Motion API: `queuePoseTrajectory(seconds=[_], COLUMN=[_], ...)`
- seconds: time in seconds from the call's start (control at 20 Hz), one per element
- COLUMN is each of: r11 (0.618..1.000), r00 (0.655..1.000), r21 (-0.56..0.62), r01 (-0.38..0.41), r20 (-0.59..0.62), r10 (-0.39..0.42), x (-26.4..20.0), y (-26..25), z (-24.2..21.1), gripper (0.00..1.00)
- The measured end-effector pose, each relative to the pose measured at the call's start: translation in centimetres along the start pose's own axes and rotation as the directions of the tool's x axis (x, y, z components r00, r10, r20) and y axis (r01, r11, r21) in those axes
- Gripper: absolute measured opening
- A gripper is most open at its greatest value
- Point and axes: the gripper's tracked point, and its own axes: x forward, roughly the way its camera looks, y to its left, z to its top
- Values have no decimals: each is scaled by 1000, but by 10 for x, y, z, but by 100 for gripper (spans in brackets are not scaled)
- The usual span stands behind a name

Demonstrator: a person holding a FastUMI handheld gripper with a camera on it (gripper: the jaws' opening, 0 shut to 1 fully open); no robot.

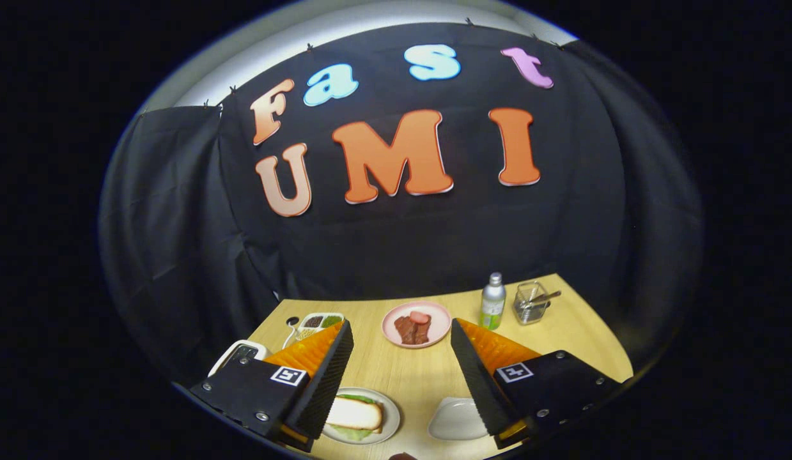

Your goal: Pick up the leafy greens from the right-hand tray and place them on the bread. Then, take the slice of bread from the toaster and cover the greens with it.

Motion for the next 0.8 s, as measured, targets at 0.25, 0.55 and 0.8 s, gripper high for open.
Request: queuePoseTrajectory(seconds=[0.25, 0.55, 0.8], r11=[993, 984, 980], r00=[982, 968, 950], r21=[-93, -159, -178], r01=[79, 79, 93], r20=[176, 248, 310], r10=[-61, -38, -34], x=[-25, -42, -47], y=[-13, 0, 6], z=[60, 93, 118], gripper=[93, 97, 97])
